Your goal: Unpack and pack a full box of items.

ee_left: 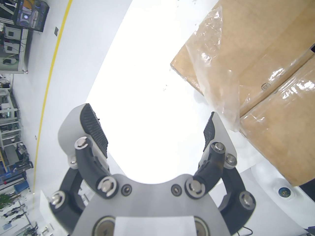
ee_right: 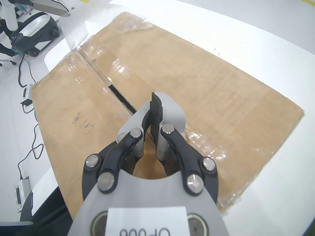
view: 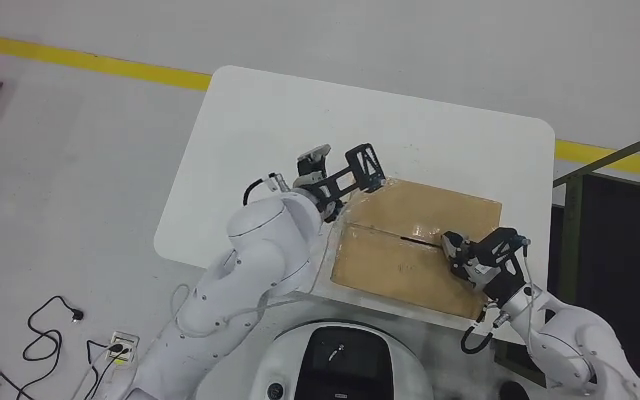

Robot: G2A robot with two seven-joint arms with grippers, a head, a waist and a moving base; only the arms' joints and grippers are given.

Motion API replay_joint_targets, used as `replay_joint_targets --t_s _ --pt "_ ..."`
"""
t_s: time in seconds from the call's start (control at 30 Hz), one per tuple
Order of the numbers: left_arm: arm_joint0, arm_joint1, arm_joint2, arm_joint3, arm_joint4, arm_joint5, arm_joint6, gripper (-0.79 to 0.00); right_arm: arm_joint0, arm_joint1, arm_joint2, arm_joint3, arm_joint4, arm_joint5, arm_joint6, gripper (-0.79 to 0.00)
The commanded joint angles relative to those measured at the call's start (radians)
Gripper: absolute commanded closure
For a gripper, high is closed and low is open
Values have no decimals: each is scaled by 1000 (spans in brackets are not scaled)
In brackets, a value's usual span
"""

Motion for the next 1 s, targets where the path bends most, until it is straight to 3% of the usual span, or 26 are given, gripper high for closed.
replay_joint_targets --t_s 0.0,0.47,0.77,0.97 --pt "8 2 -6 -8 13 -11 -26 -785 2 0 -2 1 0 0 1 0" --pt "102 15 -41 -24 -28 5 -78 -785 8 0 -5 -1 -2 4 5 0" --pt "112 24 -34 -26 -64 6 -77 -785 8 -1 -7 0 -3 5 6 0" --pt "94 21 -15 17 -21 16 -6 -785 7 -1 -6 -2 -6 7 5 0"
